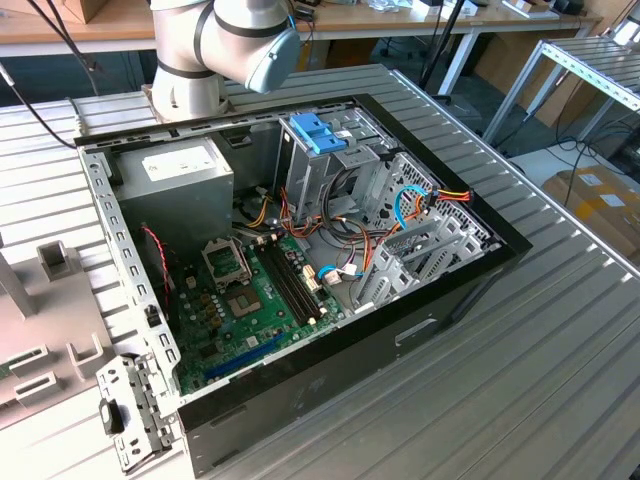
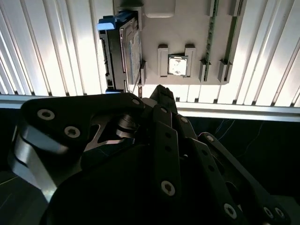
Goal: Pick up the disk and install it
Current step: 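Pick up the disk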
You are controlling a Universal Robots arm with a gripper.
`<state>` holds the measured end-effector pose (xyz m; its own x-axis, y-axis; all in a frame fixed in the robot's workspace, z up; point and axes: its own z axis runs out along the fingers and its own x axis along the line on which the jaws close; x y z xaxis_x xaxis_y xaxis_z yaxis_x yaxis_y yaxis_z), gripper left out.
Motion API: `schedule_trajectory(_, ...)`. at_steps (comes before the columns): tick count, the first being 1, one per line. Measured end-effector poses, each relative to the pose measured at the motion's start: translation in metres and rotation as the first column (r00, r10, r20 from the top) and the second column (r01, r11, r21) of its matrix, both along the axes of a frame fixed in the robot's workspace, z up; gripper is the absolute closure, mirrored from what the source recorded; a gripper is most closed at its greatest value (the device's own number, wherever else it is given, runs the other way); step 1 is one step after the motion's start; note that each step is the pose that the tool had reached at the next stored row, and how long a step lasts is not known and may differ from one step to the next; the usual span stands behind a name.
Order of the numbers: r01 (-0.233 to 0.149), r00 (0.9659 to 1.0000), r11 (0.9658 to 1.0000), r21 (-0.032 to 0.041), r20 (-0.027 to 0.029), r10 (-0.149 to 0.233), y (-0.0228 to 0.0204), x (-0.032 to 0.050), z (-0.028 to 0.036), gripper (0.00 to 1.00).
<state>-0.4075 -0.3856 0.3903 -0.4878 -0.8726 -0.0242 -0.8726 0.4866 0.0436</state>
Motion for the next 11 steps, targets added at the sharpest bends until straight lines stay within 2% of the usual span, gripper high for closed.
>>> schedule_trajectory(11,-0.07,0.9976,0.9976,-0.0001,-0.0001,0.07,0.0,0.0,0.0,0.89)
